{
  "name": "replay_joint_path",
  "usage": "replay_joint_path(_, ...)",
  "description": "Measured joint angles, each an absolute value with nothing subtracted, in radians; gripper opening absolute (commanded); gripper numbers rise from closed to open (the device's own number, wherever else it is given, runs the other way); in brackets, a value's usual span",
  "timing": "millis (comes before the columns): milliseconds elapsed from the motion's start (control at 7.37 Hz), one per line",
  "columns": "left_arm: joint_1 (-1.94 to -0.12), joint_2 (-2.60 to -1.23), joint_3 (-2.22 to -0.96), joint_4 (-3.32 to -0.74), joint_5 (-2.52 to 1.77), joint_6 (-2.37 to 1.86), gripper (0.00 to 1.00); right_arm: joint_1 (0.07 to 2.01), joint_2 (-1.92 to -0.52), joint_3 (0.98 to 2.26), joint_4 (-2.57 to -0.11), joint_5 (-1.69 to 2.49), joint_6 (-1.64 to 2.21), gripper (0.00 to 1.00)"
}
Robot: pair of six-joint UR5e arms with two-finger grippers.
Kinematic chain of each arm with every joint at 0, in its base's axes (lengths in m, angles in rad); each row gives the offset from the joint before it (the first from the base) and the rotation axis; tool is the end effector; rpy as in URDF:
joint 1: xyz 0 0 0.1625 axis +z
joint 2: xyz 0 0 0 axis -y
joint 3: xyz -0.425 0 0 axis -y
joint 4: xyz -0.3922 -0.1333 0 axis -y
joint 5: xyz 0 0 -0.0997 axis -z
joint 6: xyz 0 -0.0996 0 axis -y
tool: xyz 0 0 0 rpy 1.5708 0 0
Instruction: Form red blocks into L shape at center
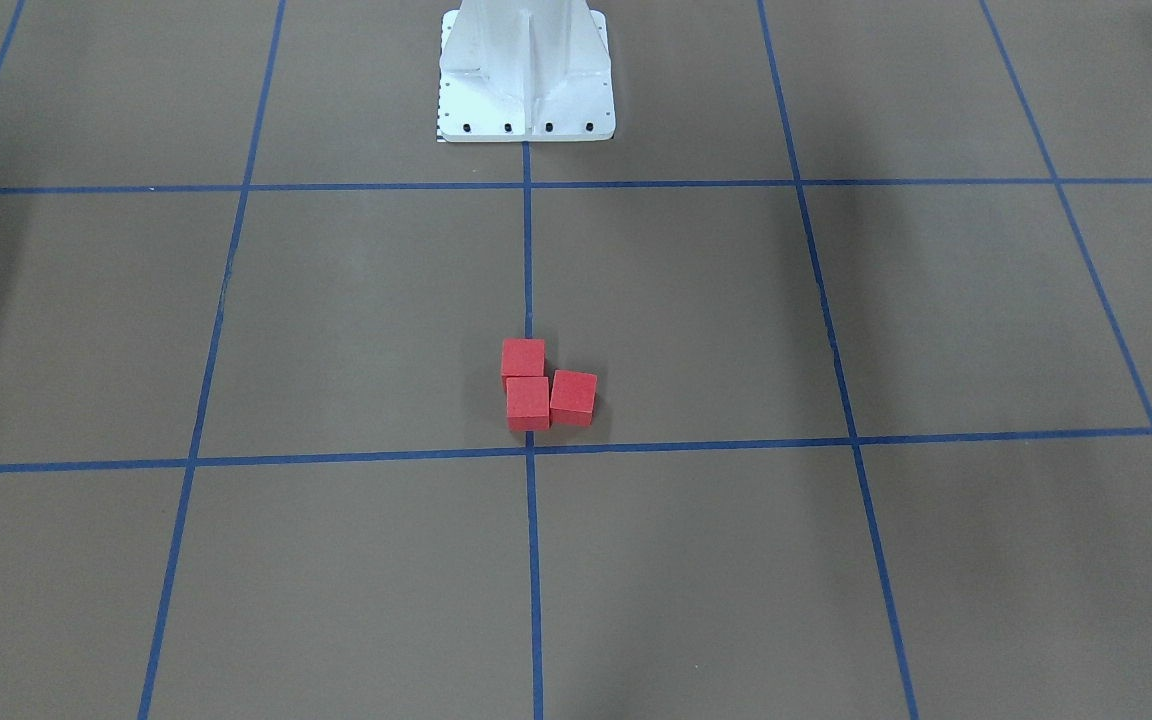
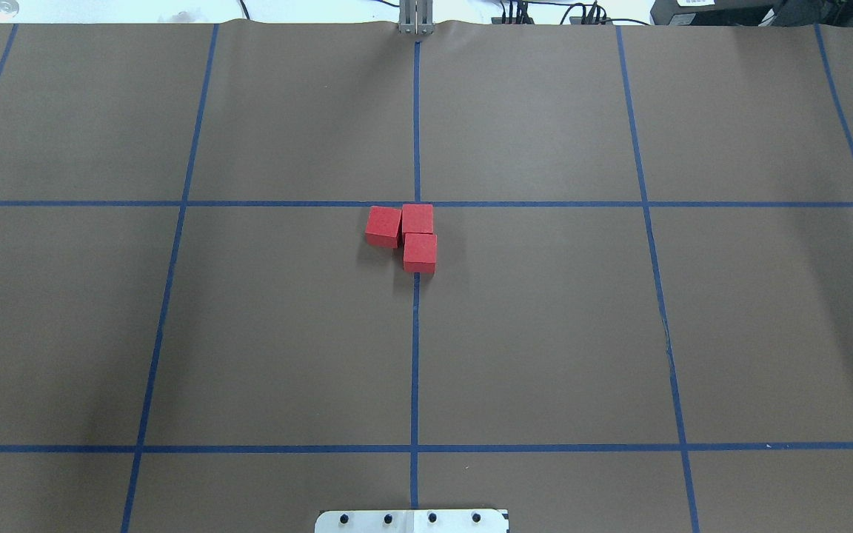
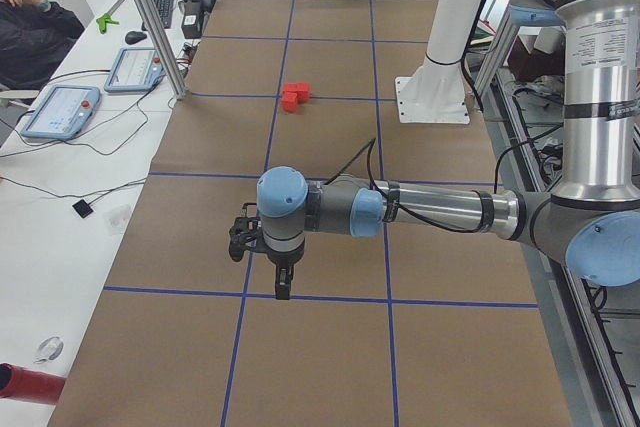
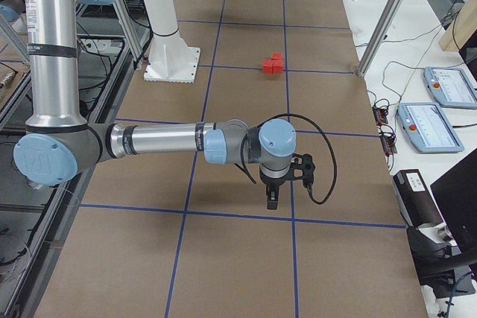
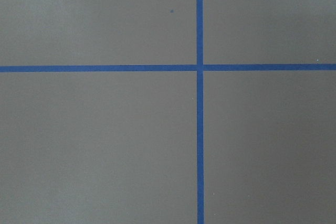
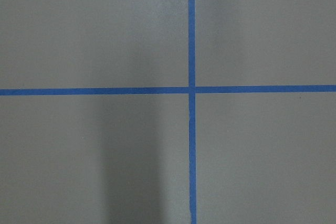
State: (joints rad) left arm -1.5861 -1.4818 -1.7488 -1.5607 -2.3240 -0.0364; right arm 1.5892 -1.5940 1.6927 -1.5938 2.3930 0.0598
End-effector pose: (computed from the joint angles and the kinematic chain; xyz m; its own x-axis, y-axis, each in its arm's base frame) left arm -0.0722 -0.4569 0.6155 0.7292 0.0064 -0.6843 0.0418 0.9977 0.0540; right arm 0.0692 -0.4838 0.6088 0.6792 0.0168 0.7338 -0.0590 0.9977 0.0318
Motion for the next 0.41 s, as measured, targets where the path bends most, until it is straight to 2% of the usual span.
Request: replay_joint_path(407, -1.586, -1.482, -1.749, -1.562, -2.326, -0.037, 1.00, 1.589, -1.591, 1.688, -1.594, 2.391, 0.060, 0.99)
